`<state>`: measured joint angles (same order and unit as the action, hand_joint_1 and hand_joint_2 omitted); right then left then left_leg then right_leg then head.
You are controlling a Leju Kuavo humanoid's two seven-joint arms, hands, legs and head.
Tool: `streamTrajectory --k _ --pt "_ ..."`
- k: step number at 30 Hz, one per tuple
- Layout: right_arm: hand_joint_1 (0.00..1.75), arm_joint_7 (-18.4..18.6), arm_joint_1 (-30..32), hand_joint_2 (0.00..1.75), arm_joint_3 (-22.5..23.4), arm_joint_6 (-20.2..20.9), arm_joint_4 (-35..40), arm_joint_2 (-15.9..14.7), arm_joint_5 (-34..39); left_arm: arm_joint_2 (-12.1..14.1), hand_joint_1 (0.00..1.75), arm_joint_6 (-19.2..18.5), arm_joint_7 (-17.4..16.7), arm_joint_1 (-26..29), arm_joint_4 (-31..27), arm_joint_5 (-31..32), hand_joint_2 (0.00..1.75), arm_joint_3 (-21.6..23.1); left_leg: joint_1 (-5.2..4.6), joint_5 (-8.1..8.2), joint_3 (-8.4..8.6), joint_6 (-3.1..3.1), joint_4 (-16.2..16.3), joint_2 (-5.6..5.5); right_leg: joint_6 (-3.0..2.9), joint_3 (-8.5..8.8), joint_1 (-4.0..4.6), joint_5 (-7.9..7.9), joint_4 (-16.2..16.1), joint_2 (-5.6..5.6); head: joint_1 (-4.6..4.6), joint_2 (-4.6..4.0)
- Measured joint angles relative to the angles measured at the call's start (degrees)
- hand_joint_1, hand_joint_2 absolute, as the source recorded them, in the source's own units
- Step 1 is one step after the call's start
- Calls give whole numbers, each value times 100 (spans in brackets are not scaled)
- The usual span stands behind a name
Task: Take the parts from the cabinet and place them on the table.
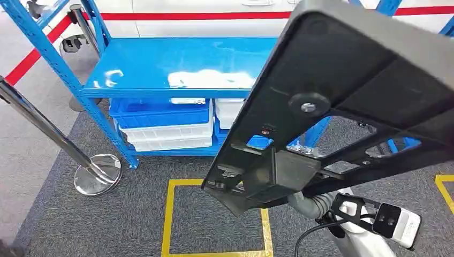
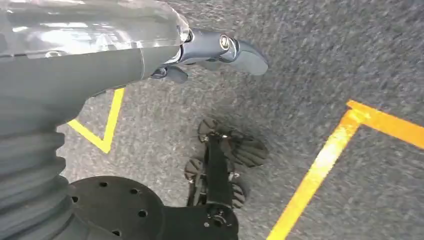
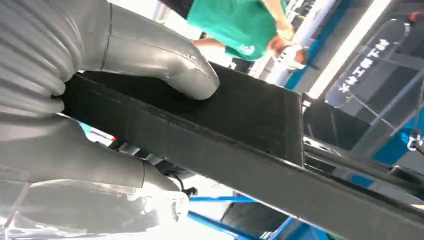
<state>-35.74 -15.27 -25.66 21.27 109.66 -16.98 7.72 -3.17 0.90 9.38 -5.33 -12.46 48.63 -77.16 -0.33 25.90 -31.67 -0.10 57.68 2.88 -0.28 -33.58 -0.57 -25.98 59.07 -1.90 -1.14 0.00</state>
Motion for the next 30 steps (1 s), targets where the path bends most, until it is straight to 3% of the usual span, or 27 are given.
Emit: streamTrajectory --k 2,3,4,6,7,8,9,10,11,12,13,15,16,17,18,19,20,22,23,24,26,27,28,30 --pt "171 0 95 175 9 -15 46 2 -149 35 0 24 -15 3 0 9 175 0 13 39 -13 -67 22 46 -82 -10 -31 48 -43 85 -2 0" --pt "171 0 144 175 15 -17 76 15 -206 40 0 31 -15 3 0 18 175 0 39 172 -62 -109 157 -71 -109 -19 -34 63 -49 111 -2 0" --pt "171 0 195 175 24 -20 116 48 -293 51 0 63 -13 5 0 20 175 0 48 411 -198 -134 496 -152 -139 -36 -35 74 -49 144 -2 0" --pt "171 0 417 175 46 -22 220 113 -452 77 0 184 13 14 0 20 175 0 59 861 -602 -166 1430 -210 -154 -61 -19 84 -46 220 -2 0" --pt "171 0 551 175 52 -22 267 147 -521 79 0 257 39 32 0 22 175 0 58 955 -751 -169 1774 -220 -159 -67 -13 88 -44 263 -2 0" --pt "171 0 679 175 57 -28 319 182 -602 79 0 319 61 57 0 53 175 0 58 887 -761 -160 1809 -226 -157 -65 -12 90 -42 318 -2 0" --pt "171 0 783 175 63 -48 389 208 -661 79 0 389 88 73 0 77 175 0 58 719 -650 -142 1590 -231 -152 -62 -11 93 -39 370 -2 0" --pt "171 0 882 175 79 -85 485 234 -719 81 0 409 116 90 0 122 175 0 58 459 -418 -115 1127 -250 -144 -55 -10 97 -39 437 -2 0" --pt "171 0 950 175 85 -137 563 258 -765 97 0 394 138 100 0 146 175 7 57 172 -125 -73 525 -353 -135 -47 -8 103 -38 499 -2 0" --pt "171 0 991 175 94 -203 652 273 -796 125 0 345 155 109 0 177 175 13 56 67 59 -21 99 -608 -121 -52 -18 113 -41 542 -2 0" --pt "171 0 1023 175 98 -289 722 280 -833 169 0 269 173 111 0 195 175 15 66 125 104 5 -17 -717 -80 -77 8 130 -24 594 0 0" --pt "171 0 1141 175 107 -477 859 280 -901 239 0 120 214 102 -2 234 175 22 37 123 113 0 -11 -621 -1 -120 -39 167 -44 697 -2 0" --pt "171 0 1206 175 118 -559 957 275 -914 299 0 46 223 100 -9 236 175 26 29 105 115 26 -22 -577 47 -120 -49 199 -75 748 0 0" --pt "171 0 1225 175 122 -612 1036 263 -927 313 0 2 229 99 -11 238 175 31 69 55 128 65 -103 -514 96 -122 -3 225 -96 807 -2 0" --pt "171 0 1245 175 127 -669 1084 234 -945 333 0 -24 236 88 -15 240 175 37 86 3 157 81 -166 -418 91 -157 -16 156 -7 647 -2 0" --pt "171 0 1225 175 129 -721 1139 208 -945 352 0 -39 251 89 -20 240 175 44 90 -13 155 122 -192 -383 95 -256 2 -14 176 456 2 0" --pt "171 0 1206 175 129 -752 1170 192 -912 389 0 -70 258 97 -24 240 175 50 78 -19 134 153 -191 -294 112 -485 -5 -319 668 326 0 0" --pt "171 0 1188 175 138 -736 1169 153 -822 427 0 -136 262 104 -24 251 175 55 55 -20 111 157 -182 -167 144 -857 -29 -672 1500 249 0 0" --pt "171 0 1158 175 160 -693 1167 103 -735 438 0 -153 267 94 -24 269 175 63 48 -20 97 156 -171 -101 157 -932 -34 -684 1686 238 0 0" --pt "171 0 1117 175 193 -655 1167 59 -645 455 0 -166 267 81 -24 306 175 76 47 -20 87 155 -155 -43 165 -851 -35 -561 1570 220 0 0" --pt "171 0 1011 175 291 -618 1163 -2 -536 470 0 -188 269 45 -24 361 175 127 46 2 84 132 -111 64 152 -325 -34 -120 680 138 0 0" --pt "171 0 972 175 332 -619 1163 -22 -534 475 0 -208 275 23 -24 378 175 155 40 19 86 112 -83 97 126 -19 -22 53 176 -21 0 0" --pt "171 0 949 175 391 -627 1163 -48 -534 488 0 -223 291 7 -24 413 175 168 11 39 80 83 -60 127 53 72 27 -69 -41 -270 0 -2" --pt "171 0 957 175 455 -651 1163 -79 -543 494 0 -229 304 -8 -22 461 175 203 -13 57 74 33 -35 199 -11 41 34 -11 -50 -115 0 0"
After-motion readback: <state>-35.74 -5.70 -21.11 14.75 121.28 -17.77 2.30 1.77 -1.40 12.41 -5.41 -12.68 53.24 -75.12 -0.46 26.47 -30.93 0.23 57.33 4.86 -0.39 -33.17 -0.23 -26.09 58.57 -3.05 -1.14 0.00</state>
